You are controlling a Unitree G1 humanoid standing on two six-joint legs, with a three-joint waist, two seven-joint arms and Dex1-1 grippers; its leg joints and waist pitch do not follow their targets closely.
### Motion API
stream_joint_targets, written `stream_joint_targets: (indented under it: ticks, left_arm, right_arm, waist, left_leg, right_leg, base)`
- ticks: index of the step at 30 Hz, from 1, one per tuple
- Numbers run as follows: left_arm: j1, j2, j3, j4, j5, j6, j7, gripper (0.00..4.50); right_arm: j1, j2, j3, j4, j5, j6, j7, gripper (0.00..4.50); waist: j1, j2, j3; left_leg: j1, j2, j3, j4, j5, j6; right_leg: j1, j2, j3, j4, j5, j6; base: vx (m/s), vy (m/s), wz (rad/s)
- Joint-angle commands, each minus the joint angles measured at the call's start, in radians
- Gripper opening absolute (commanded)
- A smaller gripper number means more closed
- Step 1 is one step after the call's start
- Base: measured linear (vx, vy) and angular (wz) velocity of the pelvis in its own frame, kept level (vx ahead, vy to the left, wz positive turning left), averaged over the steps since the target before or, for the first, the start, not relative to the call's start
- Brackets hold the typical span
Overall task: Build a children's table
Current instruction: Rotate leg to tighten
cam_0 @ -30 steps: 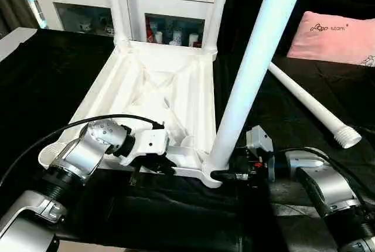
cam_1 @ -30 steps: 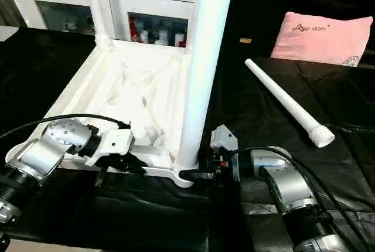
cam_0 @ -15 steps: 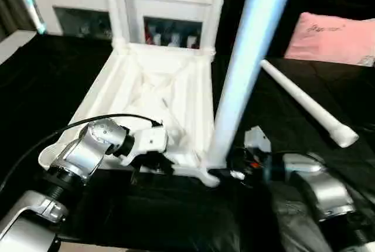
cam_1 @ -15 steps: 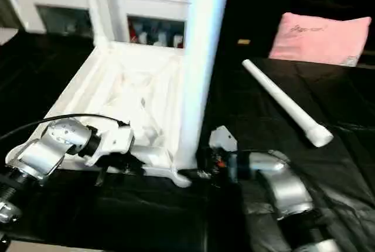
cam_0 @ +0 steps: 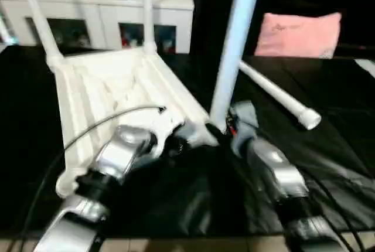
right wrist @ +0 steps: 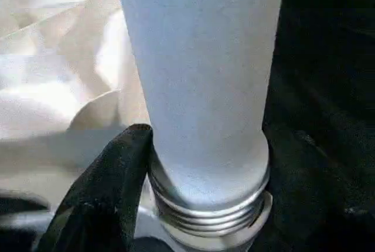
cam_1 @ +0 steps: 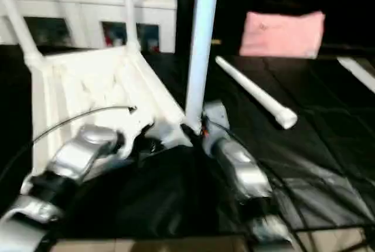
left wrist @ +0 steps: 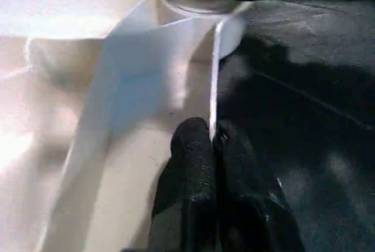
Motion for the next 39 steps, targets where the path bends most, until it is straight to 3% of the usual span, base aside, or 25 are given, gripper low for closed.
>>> stream_joint_targets:
  ticks: [1,2,3,6,8,10,12,14,15,18,20,22,23,25,26,27,28,29,30,31,34,37,39]
  left_arm:
    - [-0.059,-0.038,-0.009,-0.060,-0.005,-0.025,0.043,0.00]
    - [-0.056,-0.029,-0.011,-0.063,-0.004,-0.026,0.037,0.00]
    - [-0.049,-0.009,-0.012,-0.072,-0.008,-0.025,0.024,0.00]
    - [-0.039,0.019,-0.008,-0.079,-0.013,-0.032,0.008,0.00]
    - [-0.032,0.033,-0.004,-0.086,-0.013,-0.029,-0.002,0.00]
    - [-0.019,0.054,-0.001,-0.098,-0.009,-0.035,-0.017,0.00]
    - [-0.008,0.087,-0.008,-0.097,-0.009,-0.060,-0.046,0.00]
    - [-0.005,0.098,-0.011,-0.093,-0.009,-0.065,-0.056,0.00]
    - [-0.005,0.111,-0.019,-0.085,-0.012,-0.080,-0.072,0.00]
    - [-0.012,0.139,-0.041,-0.059,-0.020,-0.135,-0.130,0.00]
    - [-0.011,0.148,-0.047,-0.058,-0.022,-0.151,-0.149,0.00]
    - [-0.004,0.179,-0.059,-0.051,-0.025,-0.183,-0.203,0.00]
    - [0.001,0.197,-0.059,-0.048,-0.027,-0.199,-0.224,0.00]
    - [0.008,0.238,-0.078,-0.040,-0.027,-0.264,-0.288,0.00]
    - [0.007,0.249,-0.082,-0.030,-0.029,-0.281,-0.311,0.00]
    - [0.011,0.269,-0.090,-0.029,-0.026,-0.319,-0.336,0.00]
    - [0.012,0.273,-0.090,-0.029,-0.029,-0.328,-0.348,0.00]
    - [0.019,0.294,-0.092,-0.032,-0.047,-0.355,-0.403,0.00]
    - [0.027,0.309,-0.103,-0.041,-0.050,-0.372,-0.435,0.00]
    - [0.031,0.320,-0.113,-0.045,-0.049,-0.386,-0.459,0.00]
    - [0.032,0.339,-0.142,-0.042,-0.039,-0.427,-0.502,0.00]
    - [0.025,0.329,-0.164,-0.047,-0.063,-0.442,-0.560,0.00]
    - [0.028,0.324,-0.173,-0.052,-0.058,-0.446,-0.565,0.00]
  right_arm:
    - [0.031,0.068,0.068,0.073,0.003,0.053,0.035,3.28]
    - [0.033,0.065,0.060,0.071,0.006,0.045,0.034,3.28]
    - [0.042,0.054,0.054,0.059,0.007,0.013,0.042,3.45]
    - [0.058,0.039,0.039,0.034,0.012,-0.041,0.071,3.77]
    - [0.069,0.030,0.032,0.014,0.016,-0.057,0.075,3.86]
    - [0.090,0.002,0.032,-0.021,0.005,-0.084,0.086,4.09]
    - [0.124,-0.038,0.030,-0.093,0.035,-0.080,0.167,4.29]
    - [0.139,-0.057,0.031,-0.121,0.044,-0.081,0.198,4.35]
    - [0.154,-0.086,0.032,-0.151,0.050,-0.089,0.238,4.47]
    - [0.179,-0.192,0.026,-0.240,0.089,-0.051,0.382,4.47]
    - [0.180,-0.212,0.024,-0.249,0.095,-0.059,0.412,4.47]
    - [0.169,-0.267,0.023,-0.247,0.107,-0.095,0.501,4.47]
    - [0.165,-0.281,0.026,-0.250,0.112,-0.101,0.530,4.47]
    - [0.155,-0.321,0.034,-0.245,0.128,-0.109,0.612,4.47]
    - [0.150,-0.332,0.037,-0.242,0.135,-0.105,0.636,4.47]
    - [0.149,-0.351,0.055,-0.238,0.131,-0.108,0.675,4.47]
    - [0.147,-0.356,0.063,-0.237,0.128,-0.107,0.687,4.47]
    - [0.142,-0.378,0.093,-0.236,0.117,-0.106,0.740,4.47]
    - [0.140,-0.386,0.106,-0.235,0.112,-0.109,0.763,4.47]
    - [0.139,-0.390,0.111,-0.234,0.111,-0.113,0.778,4.47]
    - [0.135,-0.395,0.121,-0.223,0.103,-0.130,0.801,4.47]
    - [0.125,-0.401,0.148,-0.205,0.064,-0.166,0.808,4.47]
    - [0.122,-0.400,0.152,-0.199,0.058,-0.169,0.804,4.47]
  waist:
    - [0.006,0.003,-0.054]
    - [0.009,0.007,-0.055]
    - [0.007,0.007,-0.050]
    - [0.005,0.007,-0.049]
    - [0.005,0.008,-0.057]
    - [0.005,0.014,-0.056]
    - [0.006,0.012,-0.060]
    - [0.008,0.013,-0.063]
    - [0.008,0.013,-0.067]
    - [0.013,0.017,-0.072]
    - [0.012,0.015,-0.074]
    - [0.011,0.013,-0.071]
    - [0.015,0.024,-0.070]
    - [0.016,0.015,-0.068]
    - [0.019,0.005,-0.065]
    - [0.022,0.014,-0.063]
    - [0.022,0.013,-0.062]
    - [0.026,0.028,-0.062]
    - [0.025,0.035,-0.063]
    - [0.026,0.029,-0.063]
    - [0.040,0.027,-0.065]
    - [0.050,0.054,-0.067]
    - [0.052,0.029,-0.064]
  left_leg:
    - [-0.025,0.010,0.007,-0.074,-0.199,-0.024]
    - [-0.013,0.010,0.012,-0.080,-0.196,-0.017]
    - [-0.010,0.011,0.015,-0.085,-0.211,-0.010]
    - [-0.006,0.010,0.015,-0.086,-0.286,-0.009]
    - [-0.015,0.016,0.013,-0.090,-0.238,-0.001]
    - [-0.011,0.019,0.015,-0.090,-0.231,0.001]
    - [-0.015,0.019,0.019,-0.086,-0.176,0.012]
    - [-0.015,0.019,0.019,-0.083,-0.146,0.024]
    - [-0.017,0.019,0.020,-0.079,-0.090,0.038]
    - [-0.009,0.019,0.022,-0.071,-0.039,0.066]
    - [-0.013,0.017,0.022,-0.066,-0.010,0.080]
    - [-0.016,0.016,0.024,-0.067,-0.021,0.094]
    - [-0.014,0.016,0.025,-0.069,-0.054,0.092]
    - [-0.012,0.019,0.027,-0.071,-0.090,0.088]
    - [-0.014,0.019,0.027,-0.074,-0.103,0.090]
    - [-0.012,0.020,0.028,-0.075,-0.116,0.085]
    - [-0.011,0.022,0.029,-0.076,-0.121,0.081]
    - [-0.007,0.023,0.029,-0.076,-0.139,0.070]
    - [-0.006,0.024,0.030,-0.076,-0.150,0.064]
    - [-0.005,0.026,0.032,-0.077,-0.155,0.060]
    - [0.003,0.028,0.041,-0.072,-0.130,0.066]
    - [0.001,0.027,0.039,-0.072,-0.142,0.047]
    - [0.006,0.026,0.048,-0.074,-0.167,0.043]
  right_leg:
    - [0.048,-0.070,0.055,-0.144,-0.546,-0.028]
    - [0.041,-0.057,0.059,-0.139,-0.404,-0.069]
    - [0.040,-0.052,0.059,-0.136,-0.360,-0.099]
    - [0.038,-0.058,0.057,-0.147,-0.454,-0.090]
    - [0.046,-0.056,0.060,-0.136,-0.342,-0.110]
    - [0.042,-0.053,0.062,-0.132,-0.294,-0.131]
    - [0.049,-0.051,0.067,-0.119,-0.179,-0.164]
    - [0.052,-0.051,0.067,-0.113,-0.119,-0.174]
    - [0.056,-0.049,0.067,-0.100,-0.015,-0.199]
    - [0.057,-0.045,0.068,-0.090,0.114,-0.237]
    - [0.061,-0.044,0.067,-0.084,0.173,-0.253]
    - [0.063,-0.047,0.065,-0.086,0.170,-0.264]
    - [0.063,-0.052,0.066,-0.089,0.128,-0.265]
    - [0.063,-0.051,0.067,-0.094,0.083,-0.262]
    - [0.064,-0.052,0.066,-0.096,0.042,-0.256]
    - [0.059,-0.054,0.068,-0.100,0.005,-0.251]
    - [0.059,-0.054,0.067,-0.101,-0.008,-0.248]
    - [0.055,-0.054,0.067,-0.104,-0.022,-0.248]
    - [0.055,-0.053,0.067,-0.102,-0.021,-0.250]
    - [0.054,-0.052,0.068,-0.101,-0.009,-0.253]
    - [0.048,-0.051,0.072,-0.093,0.040,-0.276]
    - [0.049,-0.050,0.072,-0.090,0.039,-0.269]
    - [0.046,-0.048,0.077,-0.096,0.013,-0.267]
  base:
    - [0.000,0.000,0.00]
    - [0.000,0.000,0.00]
    - [0.000,0.000,0.00]
    - [0.000,0.000,0.00]
    - [0.000,0.000,0.00]
    - [0.000,0.000,0.00]
    - [0.053,0.012,0.00]
    - [0.062,0.011,-0.02]
    - [0.064,0.012,-0.02]
    - [0.053,0.025,0.01]
    - [0.027,0.015,0.02]
    - [0.000,0.000,0.00]
    - [0.000,0.000,0.00]
    - [0.000,0.000,0.00]
    - [0.000,0.000,0.00]
    - [0.000,0.000,0.00]
    - [0.000,0.000,0.00]
    - [0.000,0.000,0.00]
    - [0.000,0.000,0.00]
    - [0.000,0.000,0.00]
    - [0.000,0.000,0.00]
    - [0.000,0.000,0.00]
    - [0.000,0.000,0.00]
